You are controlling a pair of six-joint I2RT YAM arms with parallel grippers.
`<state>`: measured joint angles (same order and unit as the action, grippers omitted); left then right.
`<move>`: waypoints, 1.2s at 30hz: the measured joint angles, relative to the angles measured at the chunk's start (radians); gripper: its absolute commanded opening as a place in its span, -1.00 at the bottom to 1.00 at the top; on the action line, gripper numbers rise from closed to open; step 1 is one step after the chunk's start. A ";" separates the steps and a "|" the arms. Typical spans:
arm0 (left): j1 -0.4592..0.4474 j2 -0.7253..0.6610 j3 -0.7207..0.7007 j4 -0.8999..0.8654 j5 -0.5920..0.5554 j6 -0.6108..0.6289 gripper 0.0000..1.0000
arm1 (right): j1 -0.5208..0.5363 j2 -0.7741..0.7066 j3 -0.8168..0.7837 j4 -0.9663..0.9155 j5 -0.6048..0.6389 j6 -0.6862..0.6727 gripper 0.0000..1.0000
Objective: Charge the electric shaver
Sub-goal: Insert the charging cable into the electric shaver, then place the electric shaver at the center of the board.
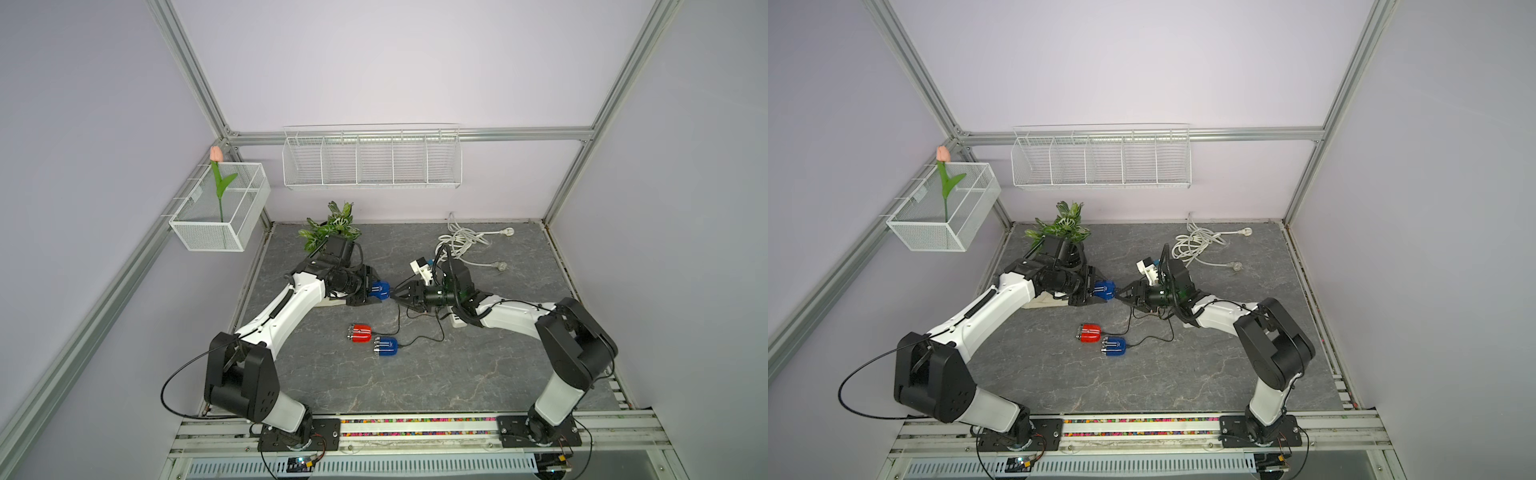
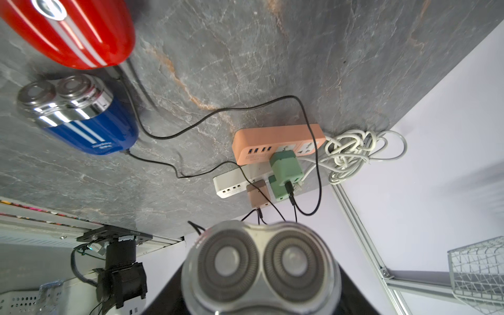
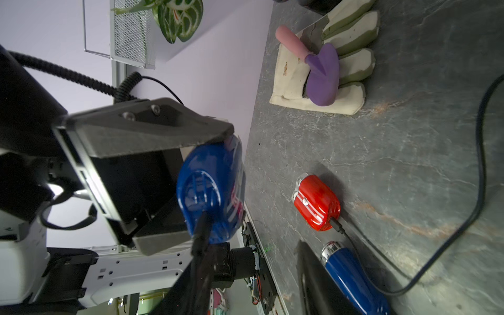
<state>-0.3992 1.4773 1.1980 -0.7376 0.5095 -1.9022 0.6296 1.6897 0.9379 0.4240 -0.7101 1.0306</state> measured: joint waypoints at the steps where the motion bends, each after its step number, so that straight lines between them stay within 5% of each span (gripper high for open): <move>1: 0.000 -0.021 -0.020 -0.004 -0.001 0.002 -1.00 | -0.009 -0.032 0.007 -0.047 0.005 -0.015 0.25; 14: -0.103 -0.178 -0.207 -0.145 -0.066 0.063 -1.00 | -0.098 -0.201 0.124 -0.395 0.034 -0.174 0.40; 21: -0.190 -0.240 -0.448 -0.156 -0.109 0.069 -1.00 | -0.098 -0.203 0.122 -0.461 0.037 -0.211 0.43; 29: -0.231 -0.156 -0.552 -0.050 -0.156 0.035 -0.96 | -0.098 -0.285 0.060 -0.451 0.053 -0.220 0.49; 36: -0.236 -0.100 -0.535 -0.035 -0.175 0.050 0.50 | -0.098 -0.302 0.055 -0.449 0.060 -0.227 0.50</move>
<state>-0.6353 1.3773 0.6628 -0.7731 0.3344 -1.8523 0.5316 1.3880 0.9928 -0.0250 -0.6506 0.8040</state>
